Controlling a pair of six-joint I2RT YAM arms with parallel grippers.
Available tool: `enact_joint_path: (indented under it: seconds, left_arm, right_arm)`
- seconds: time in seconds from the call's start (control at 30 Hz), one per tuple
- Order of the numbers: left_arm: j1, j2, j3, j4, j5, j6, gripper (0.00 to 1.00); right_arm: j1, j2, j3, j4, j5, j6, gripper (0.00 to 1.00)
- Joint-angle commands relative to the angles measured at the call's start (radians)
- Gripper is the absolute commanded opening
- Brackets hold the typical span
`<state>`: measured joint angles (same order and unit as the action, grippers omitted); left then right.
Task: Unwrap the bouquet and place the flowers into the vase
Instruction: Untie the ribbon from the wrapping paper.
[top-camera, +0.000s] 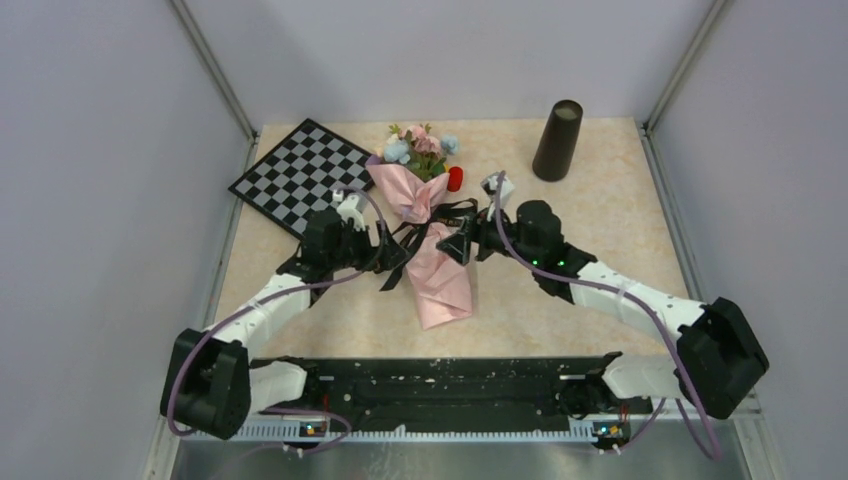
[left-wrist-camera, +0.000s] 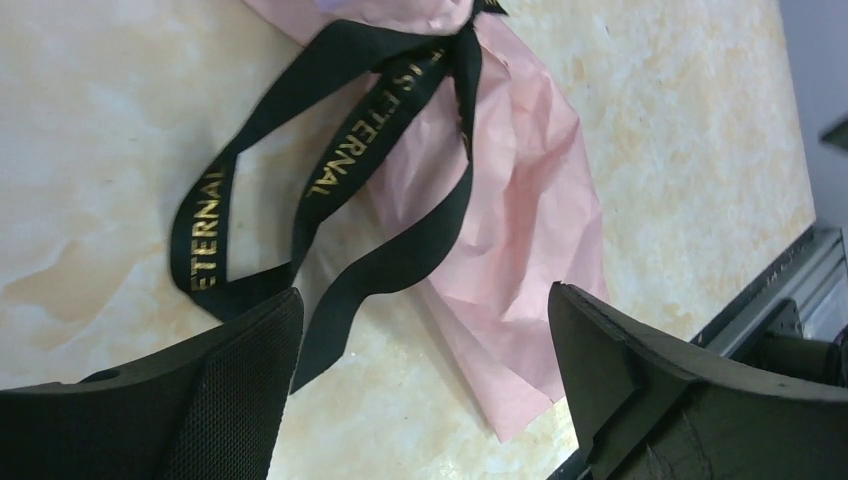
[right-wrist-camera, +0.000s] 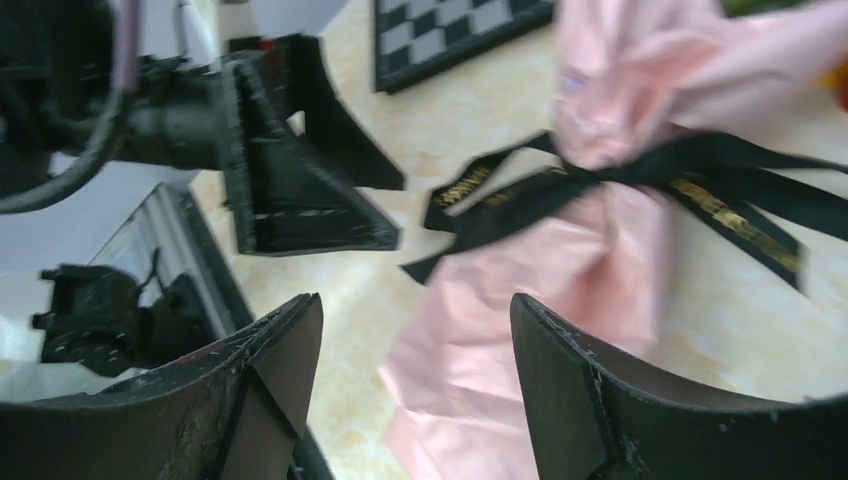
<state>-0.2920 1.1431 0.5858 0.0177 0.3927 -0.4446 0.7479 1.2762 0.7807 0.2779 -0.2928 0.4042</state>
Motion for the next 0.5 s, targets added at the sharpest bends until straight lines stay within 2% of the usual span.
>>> enact_joint_path:
  seconds: [0.0,0.13,0.3,0.47]
  left_arm:
    - [-0.052,0.096,0.086,0.058,0.046,0.091,0.95]
    - [-0.074,0.182,0.144,0.051,0.005,0.130,0.95]
    - [-0.138,0.274,0.225,-0.001,-0.083,0.198,0.93]
    - [-0.188,0.343,0.278,-0.063,-0.152,0.249,0.84]
  right_arm:
    - [-0.133,-0.070,-0.076,-0.016,-0.050,0.019,0.71]
    - [-0.215,-0.126,-0.142,-0.019,-0.072,0.035,0.71]
    - [-0.238,-0.173,-0.179,-0.051,-0.056,0.031,0.71]
    - [-0.240,-0.196,-0.205,-0.056,-0.051,0.042,0.71]
